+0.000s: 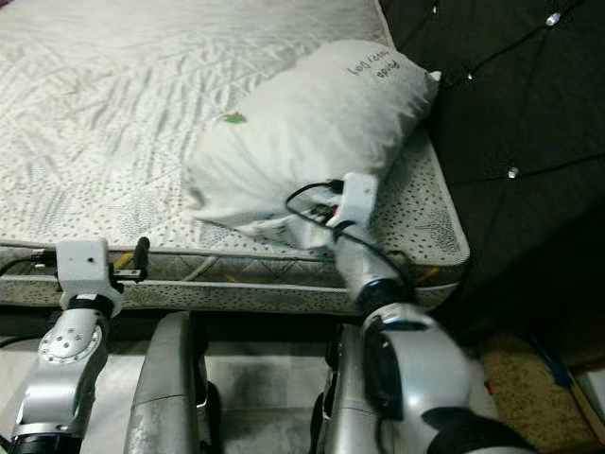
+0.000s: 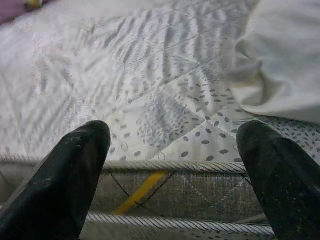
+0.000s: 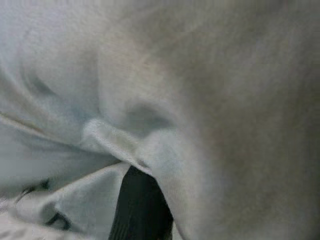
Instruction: Clean up the room
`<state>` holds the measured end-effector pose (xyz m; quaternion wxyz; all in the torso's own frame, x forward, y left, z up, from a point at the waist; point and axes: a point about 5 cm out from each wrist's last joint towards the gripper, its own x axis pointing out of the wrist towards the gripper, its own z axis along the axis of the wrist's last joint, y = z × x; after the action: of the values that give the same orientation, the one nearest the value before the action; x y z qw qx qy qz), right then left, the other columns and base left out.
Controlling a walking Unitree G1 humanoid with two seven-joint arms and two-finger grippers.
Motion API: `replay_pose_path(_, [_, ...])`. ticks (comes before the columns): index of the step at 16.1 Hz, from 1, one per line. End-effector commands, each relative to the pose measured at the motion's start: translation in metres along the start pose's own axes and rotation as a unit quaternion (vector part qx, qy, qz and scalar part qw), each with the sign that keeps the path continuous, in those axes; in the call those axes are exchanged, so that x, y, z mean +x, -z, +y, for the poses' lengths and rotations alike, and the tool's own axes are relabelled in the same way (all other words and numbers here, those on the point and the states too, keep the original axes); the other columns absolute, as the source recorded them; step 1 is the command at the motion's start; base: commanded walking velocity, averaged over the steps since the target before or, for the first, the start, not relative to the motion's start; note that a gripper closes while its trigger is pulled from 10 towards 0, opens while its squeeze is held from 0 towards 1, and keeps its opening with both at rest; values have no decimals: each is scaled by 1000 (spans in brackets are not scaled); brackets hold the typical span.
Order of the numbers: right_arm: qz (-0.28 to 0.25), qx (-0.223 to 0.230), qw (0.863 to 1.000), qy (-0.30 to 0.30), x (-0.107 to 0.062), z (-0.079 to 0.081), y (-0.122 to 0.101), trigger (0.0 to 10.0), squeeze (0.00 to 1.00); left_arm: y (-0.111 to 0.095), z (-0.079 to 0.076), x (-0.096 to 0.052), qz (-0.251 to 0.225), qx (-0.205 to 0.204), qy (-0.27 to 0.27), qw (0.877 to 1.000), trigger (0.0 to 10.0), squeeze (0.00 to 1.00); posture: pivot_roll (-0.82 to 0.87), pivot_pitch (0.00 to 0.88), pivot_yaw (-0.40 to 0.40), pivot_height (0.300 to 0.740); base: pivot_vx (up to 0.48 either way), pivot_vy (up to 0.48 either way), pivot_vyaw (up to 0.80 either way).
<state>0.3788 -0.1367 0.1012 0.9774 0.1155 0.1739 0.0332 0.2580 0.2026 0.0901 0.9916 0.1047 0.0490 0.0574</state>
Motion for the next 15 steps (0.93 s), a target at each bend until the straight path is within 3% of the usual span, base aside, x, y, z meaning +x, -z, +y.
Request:
replay_pose_path(1, [-78, -40, 994, 62, -5, -40, -47, 0, 0, -4, -11, 1, -14, 19, 23, 999, 10000, 0, 89, 54, -50, 533, 0, 0, 0])
replay_pose_path(2, [-81, -43, 993, 73, -7, -48, -51, 0, 0, -5, -13, 1, -15, 17, 27, 999, 10000, 0, 84, 53, -48, 533, 0, 0, 0])
replay_pose_path(3, [-87, -47, 989, 107, -13, -73, -63, 0, 0, -5, -16, 3, -13, 11, 28, 999, 10000, 0, 75, 47, -48, 533, 0, 0, 0])
replay_pose_path(6, [-90, -85, 978, 166, -28, -111, -76, 0, 0, -2, -15, 5, -10, 5, 22, 1000, 10000, 0, 72, 24, -53, 533, 0, 0, 0])
replay_pose_path(9, [-57, -117, 972, 196, -43, -143, -51, 0, 0, -1, -11, 8, -9, 4, 17, 1000, 10000, 0, 74, 0, -67, 533, 0, 0, 0])
replay_pose_path(10, [-41, -106, 975, 190, -46, -145, -34, 0, 0, -1, -9, 12, -7, 3, 16, 1000, 10000, 0, 64, 0, -34, 533, 0, 0, 0])
replay_pose_path(12, [-36, -98, 978, 183, -47, -142, -21, 0, 0, -3, -10, 15, -10, 5, 20, 1000, 10000, 0, 61, 0, -18, 533, 0, 0, 0])
replay_pose_path(13, [-27, -94, 981, 166, -47, -134, -3, 0, 0, -6, -11, 17, -17, 0, 25, 1000, 10000, 0, 55, 0, -2, 533, 0, 0, 0])
replay_pose_path(15, [-21, -94, 980, 175, -49, -136, 4, 0, 0, -6, -11, 19, -16, 1, 25, 1000, 10000, 0, 55, 0, 5, 533, 0, 0, 0])
